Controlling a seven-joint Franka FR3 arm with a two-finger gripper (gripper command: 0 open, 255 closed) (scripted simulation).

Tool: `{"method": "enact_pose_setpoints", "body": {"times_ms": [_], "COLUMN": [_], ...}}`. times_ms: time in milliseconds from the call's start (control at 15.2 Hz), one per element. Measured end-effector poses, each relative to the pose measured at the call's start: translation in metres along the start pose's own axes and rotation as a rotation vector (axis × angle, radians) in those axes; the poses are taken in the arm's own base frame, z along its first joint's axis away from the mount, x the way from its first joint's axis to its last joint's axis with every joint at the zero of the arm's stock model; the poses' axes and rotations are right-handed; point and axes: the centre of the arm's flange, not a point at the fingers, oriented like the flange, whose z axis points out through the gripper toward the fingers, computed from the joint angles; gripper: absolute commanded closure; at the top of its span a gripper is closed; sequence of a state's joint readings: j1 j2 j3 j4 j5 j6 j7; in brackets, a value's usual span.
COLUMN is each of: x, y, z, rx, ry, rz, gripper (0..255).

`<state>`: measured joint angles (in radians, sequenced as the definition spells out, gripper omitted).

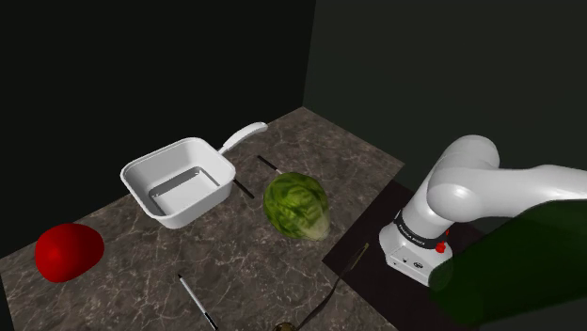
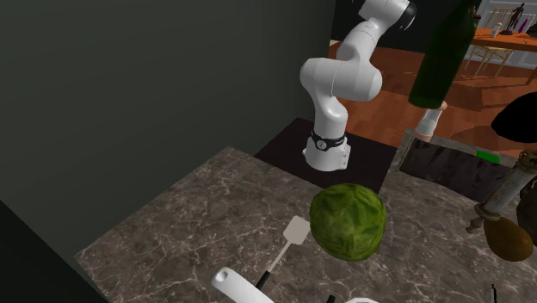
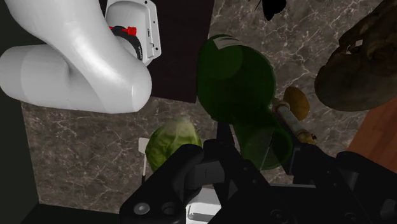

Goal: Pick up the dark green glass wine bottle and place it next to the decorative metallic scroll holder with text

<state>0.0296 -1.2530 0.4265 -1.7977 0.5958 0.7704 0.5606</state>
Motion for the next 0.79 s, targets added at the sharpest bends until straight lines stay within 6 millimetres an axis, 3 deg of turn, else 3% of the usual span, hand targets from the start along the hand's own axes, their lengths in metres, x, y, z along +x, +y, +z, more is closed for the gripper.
{"method": "enact_pose_setpoints", "body": {"times_ms": [792], "x": [-0.007], "y": [0.001], "z": [0.062], "rx": [0.000], "ry": [0.000], "rz": [0.000], "gripper": [255]}}
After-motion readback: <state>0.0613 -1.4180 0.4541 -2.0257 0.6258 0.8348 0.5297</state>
